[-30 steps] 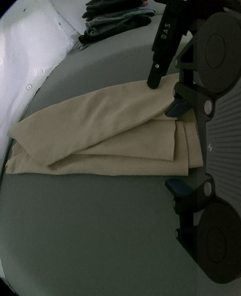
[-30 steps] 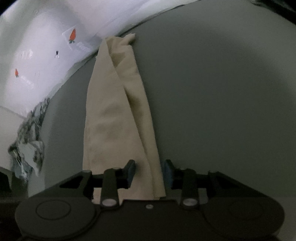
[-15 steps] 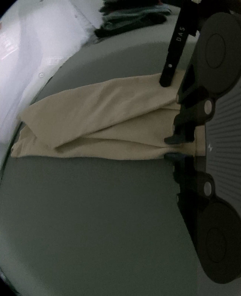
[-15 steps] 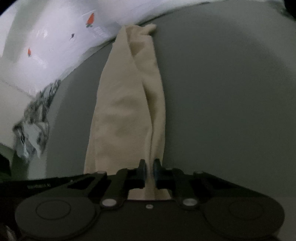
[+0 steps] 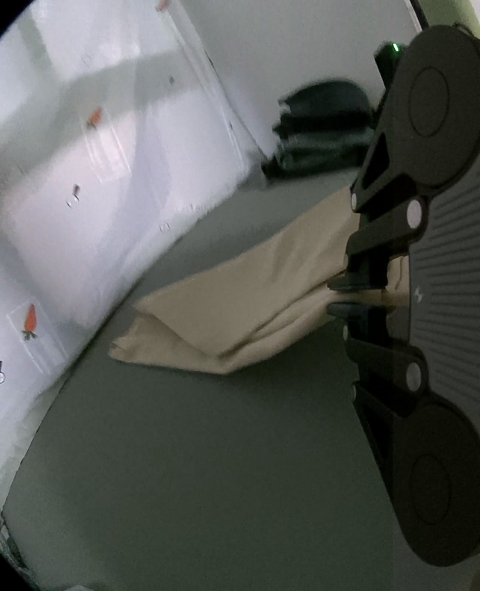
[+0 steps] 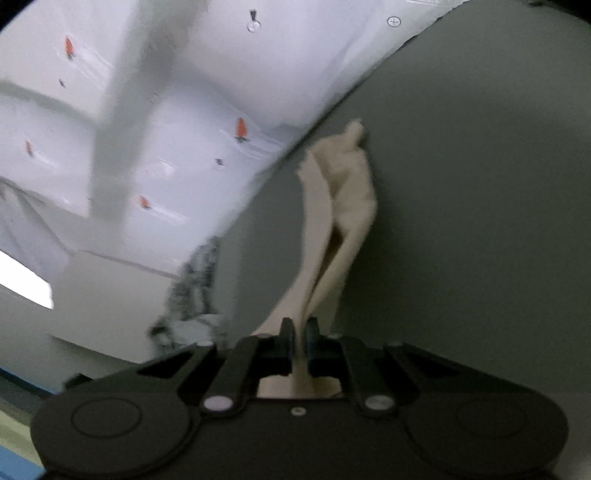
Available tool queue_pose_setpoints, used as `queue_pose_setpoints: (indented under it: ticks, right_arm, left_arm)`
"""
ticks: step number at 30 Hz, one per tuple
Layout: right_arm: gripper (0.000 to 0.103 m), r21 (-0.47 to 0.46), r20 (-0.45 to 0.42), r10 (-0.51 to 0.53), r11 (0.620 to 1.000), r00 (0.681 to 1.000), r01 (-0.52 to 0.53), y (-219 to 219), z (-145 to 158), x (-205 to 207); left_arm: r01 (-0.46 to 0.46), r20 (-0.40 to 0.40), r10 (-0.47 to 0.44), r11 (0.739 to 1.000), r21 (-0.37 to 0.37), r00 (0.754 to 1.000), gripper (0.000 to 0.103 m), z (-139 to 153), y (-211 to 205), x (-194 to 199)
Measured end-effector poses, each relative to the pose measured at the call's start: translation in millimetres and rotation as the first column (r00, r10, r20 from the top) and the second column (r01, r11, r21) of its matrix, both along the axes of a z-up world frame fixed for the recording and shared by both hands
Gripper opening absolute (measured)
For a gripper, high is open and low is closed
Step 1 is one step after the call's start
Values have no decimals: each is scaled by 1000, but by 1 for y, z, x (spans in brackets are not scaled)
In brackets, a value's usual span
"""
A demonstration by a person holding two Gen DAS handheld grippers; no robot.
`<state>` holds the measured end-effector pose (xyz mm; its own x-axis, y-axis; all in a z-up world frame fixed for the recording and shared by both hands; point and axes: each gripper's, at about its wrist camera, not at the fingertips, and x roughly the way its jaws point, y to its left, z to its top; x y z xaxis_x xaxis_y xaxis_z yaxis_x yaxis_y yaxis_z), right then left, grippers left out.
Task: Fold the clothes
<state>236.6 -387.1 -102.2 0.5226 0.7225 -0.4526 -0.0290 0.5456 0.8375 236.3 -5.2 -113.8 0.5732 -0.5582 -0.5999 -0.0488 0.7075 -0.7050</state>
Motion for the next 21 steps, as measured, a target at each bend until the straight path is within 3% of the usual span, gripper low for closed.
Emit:
queue_pose_setpoints:
  ticks: [2,4,7,10,15,21]
  right_arm:
    - [7,66,18,-4,998,1000,3,-8,17,-16]
    - [7,121,31,-24,992,999,20,-13,25,-26]
    - [7,167,-8,-53,985,999,54,-13,18,-22]
    - [7,204,-47,-71,976,996,79,-10,9,-9]
    - [7,237,-17,-100,966,995,101,-12,13,10]
    - [7,311,-44,-155,937,987,161,-24,8,42]
  left_arm:
    - [1,56,0,1000,-28,998,6,23,0,-18]
    - [-4,109,5,1000,-11,994,6,36,-2,-30]
    - [-39,122,38,999,9,992,6,35,-4,-30]
    - [-71,113,72,997,-13,991,6,28,-9,-17]
    - [-84,182,86,996,-19,980,6,41,-8,-1]
    - [-92,214,93,996,-12,972,6,52,-13,31]
